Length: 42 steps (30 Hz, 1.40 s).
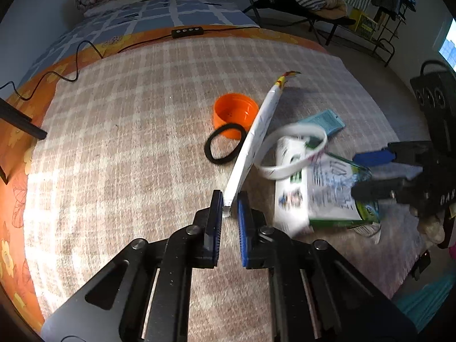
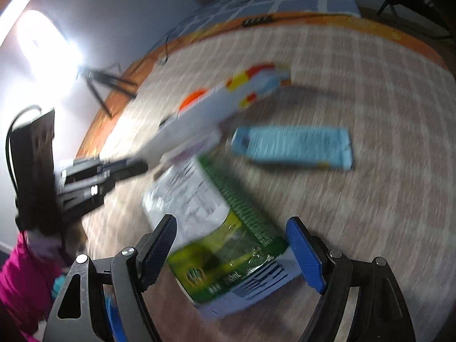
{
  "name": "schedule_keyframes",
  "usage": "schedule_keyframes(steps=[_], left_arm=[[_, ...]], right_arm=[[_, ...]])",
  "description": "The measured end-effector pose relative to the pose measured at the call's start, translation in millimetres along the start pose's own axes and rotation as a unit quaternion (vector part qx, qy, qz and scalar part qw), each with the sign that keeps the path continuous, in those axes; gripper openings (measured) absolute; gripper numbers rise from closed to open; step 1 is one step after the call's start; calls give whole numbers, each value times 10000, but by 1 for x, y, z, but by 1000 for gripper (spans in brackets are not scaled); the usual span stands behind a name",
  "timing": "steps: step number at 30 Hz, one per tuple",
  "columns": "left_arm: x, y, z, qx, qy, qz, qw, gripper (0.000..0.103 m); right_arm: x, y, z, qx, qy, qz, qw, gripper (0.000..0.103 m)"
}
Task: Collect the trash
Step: 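Grasp the white tube with the left tool while the right tool grasps the milk carton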
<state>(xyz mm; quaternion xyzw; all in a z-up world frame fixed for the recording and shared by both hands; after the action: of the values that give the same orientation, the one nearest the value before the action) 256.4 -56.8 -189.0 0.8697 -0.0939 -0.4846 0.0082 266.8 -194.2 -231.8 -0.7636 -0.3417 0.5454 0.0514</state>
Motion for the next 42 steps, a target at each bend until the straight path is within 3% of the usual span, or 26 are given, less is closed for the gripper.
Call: schedule_keyframes(steps=[4, 10, 11, 12, 14, 20, 22, 24, 28, 30, 32, 36, 42], left_arm=[[-6, 1, 13, 112, -69, -16, 9999, 8], [-15, 6, 37, 191, -387, 238, 9988, 8], [-15, 7, 38, 212, -390, 169, 9989, 15], [-16, 8, 37, 219, -391, 116, 9989, 36], [-19, 11, 31, 185, -199, 33, 9996, 60], [-17, 16, -3, 62, 109, 81, 9999, 60], [-12, 17, -12, 9, 153, 107, 9998, 59], [-7, 15, -19, -34, 138, 110, 9998, 45], [9, 16, -24, 10, 31, 42, 10000, 38], [16, 15, -25, -20, -45, 42, 10000, 20], [22, 10, -26, -113, -62, 105, 9999, 13], [21, 11, -24, -91, 6, 106, 9999, 7], [1, 15, -18, -129, 197, 130, 9996, 5]], right_arm=[[-1, -15, 22, -272, -233, -118, 9993, 86], [-4, -32, 32, -815, -161, 515, 9952, 95], [-3, -35, 31, -930, -115, 669, 9933, 97], [-2, -38, 29, -1026, -73, 817, 9913, 99], [0, -42, 24, -1139, -24, 919, 9892, 100], [11, -50, 12, -1226, -22, 1001, 9874, 100], [15, -52, 12, -1240, -55, 1017, 9870, 100], [20, -54, 10, -1264, -71, 1052, 9864, 100], [23, -55, 14, -1330, -100, 1150, 9844, 97], [25, -54, 16, -1359, -139, 1194, 9834, 96], [28, -53, 18, -1374, -167, 1259, 9823, 93], [27, -50, 21, -1414, -145, 1426, 9795, 81], [13, -50, 22, -1258, 54, 1284, 9837, 79]])
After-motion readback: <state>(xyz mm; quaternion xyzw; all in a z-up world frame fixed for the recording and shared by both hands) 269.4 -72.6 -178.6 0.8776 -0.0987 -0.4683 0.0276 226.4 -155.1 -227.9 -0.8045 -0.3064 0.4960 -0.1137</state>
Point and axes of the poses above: each gripper's, at about its wrist camera, not at the fingertips, and x roughly the way its jaws point, y to its right, z to its underside, the point moved 5 cm from there along x, roughly the way its jaws point, and after that the axes turned 3 degrees about y, right-handed, at the moved point
